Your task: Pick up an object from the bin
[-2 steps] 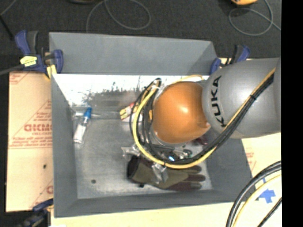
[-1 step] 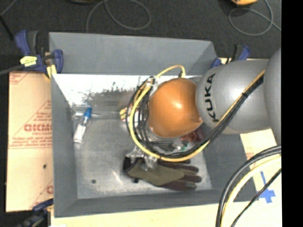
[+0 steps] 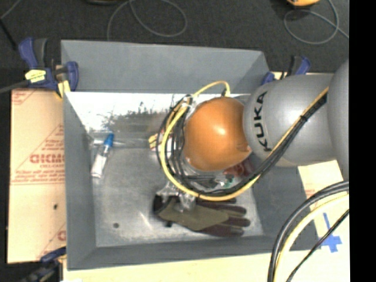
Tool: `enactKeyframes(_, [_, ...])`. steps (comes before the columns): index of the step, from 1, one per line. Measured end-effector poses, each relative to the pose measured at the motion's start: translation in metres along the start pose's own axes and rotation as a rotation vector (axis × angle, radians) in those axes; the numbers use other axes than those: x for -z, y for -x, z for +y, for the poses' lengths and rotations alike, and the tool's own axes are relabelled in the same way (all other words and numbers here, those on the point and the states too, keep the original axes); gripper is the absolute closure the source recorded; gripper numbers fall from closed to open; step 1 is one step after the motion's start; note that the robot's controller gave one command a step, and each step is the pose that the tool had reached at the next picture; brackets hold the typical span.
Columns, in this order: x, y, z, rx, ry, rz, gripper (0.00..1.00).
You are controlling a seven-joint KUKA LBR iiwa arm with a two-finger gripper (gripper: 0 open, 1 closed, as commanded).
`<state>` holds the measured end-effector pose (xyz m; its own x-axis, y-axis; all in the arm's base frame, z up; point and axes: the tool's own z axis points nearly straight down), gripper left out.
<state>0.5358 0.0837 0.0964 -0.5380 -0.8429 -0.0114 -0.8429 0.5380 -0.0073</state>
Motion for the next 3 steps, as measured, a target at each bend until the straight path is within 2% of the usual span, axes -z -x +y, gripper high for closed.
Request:
enactKeyframes(1, [-0.006,0.003,0.004,0.052,-0.003,0.001,1.0])
enactKeyframes(2, [0.145,0.013,0.018,0.083,-0.006,-0.006,1.0])
enactKeyframes(3, [0.142,0.012,0.019,0.08,0.0,-0.001,1.0])
